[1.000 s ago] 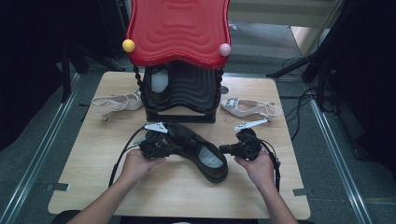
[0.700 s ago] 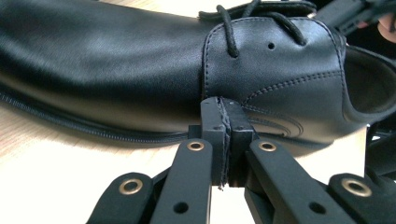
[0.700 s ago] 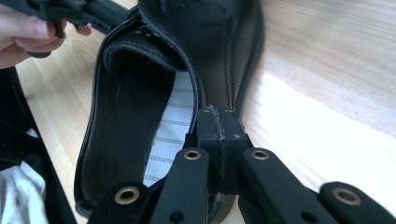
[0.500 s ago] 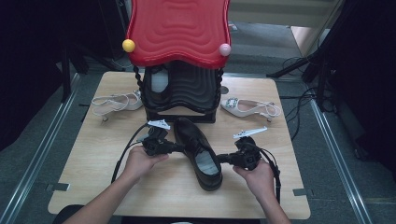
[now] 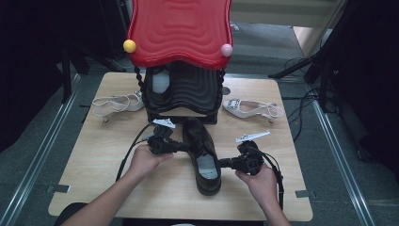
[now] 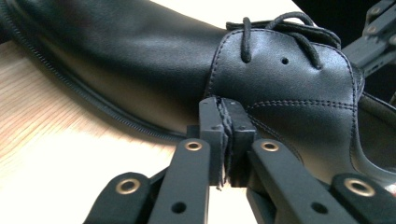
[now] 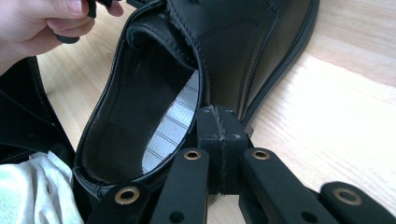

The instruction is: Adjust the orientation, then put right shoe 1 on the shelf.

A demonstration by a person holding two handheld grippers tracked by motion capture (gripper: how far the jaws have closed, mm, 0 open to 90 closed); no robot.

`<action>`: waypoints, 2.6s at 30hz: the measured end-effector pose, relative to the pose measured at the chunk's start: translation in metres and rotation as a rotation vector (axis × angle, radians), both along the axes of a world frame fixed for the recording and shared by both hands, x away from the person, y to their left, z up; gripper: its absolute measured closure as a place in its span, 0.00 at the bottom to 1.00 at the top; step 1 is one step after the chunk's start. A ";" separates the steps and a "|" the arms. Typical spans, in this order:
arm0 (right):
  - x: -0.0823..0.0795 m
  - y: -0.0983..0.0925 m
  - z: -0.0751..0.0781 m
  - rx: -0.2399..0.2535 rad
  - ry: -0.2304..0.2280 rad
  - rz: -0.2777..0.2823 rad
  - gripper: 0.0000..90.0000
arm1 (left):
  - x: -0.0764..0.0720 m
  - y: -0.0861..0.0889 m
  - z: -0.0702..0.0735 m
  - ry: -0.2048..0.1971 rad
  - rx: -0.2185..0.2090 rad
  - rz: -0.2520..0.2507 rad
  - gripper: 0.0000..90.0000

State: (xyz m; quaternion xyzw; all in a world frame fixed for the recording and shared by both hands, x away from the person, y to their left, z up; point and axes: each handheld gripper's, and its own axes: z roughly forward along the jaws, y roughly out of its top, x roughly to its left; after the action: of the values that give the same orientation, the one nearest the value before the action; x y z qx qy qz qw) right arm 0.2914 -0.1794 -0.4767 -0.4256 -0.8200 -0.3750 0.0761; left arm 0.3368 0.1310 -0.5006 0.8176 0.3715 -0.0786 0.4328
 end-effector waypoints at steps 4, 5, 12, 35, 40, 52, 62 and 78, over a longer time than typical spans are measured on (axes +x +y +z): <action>-0.001 0.001 0.013 0.016 -0.018 -0.005 0.93 | 0.000 0.010 0.011 -0.005 -0.016 -0.004 0.94; -0.002 0.002 0.016 0.019 -0.019 -0.008 0.92 | -0.001 0.013 0.015 -0.008 -0.018 -0.009 0.94; -0.005 0.016 0.033 0.032 -0.005 0.003 0.86 | -0.007 0.023 0.036 -0.021 -0.022 -0.044 0.95; 0.001 0.085 0.017 -0.075 0.088 0.064 0.72 | 0.015 0.032 0.106 -0.083 -0.049 -0.066 0.98; 0.005 0.095 0.005 -0.131 0.096 0.068 0.72 | 0.019 0.037 0.125 -0.104 -0.059 -0.068 0.99; 0.005 0.107 -0.004 -0.178 0.089 0.069 0.76 | 0.033 0.047 0.162 -0.146 -0.064 -0.059 1.00; 0.006 0.097 -0.003 -0.172 0.055 0.079 0.94 | 0.043 0.046 0.193 -0.191 -0.049 -0.051 1.00; 0.012 0.048 0.020 -0.051 0.096 0.020 0.97 | 0.075 0.044 0.248 -0.261 -0.043 -0.045 1.00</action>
State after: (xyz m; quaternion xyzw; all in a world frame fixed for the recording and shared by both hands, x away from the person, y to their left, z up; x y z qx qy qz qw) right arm 0.3035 -0.1314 -0.4568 -0.4366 -0.8289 -0.3326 0.1081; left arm 0.4121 0.1747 -0.2525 0.8195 0.2921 0.0108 0.4930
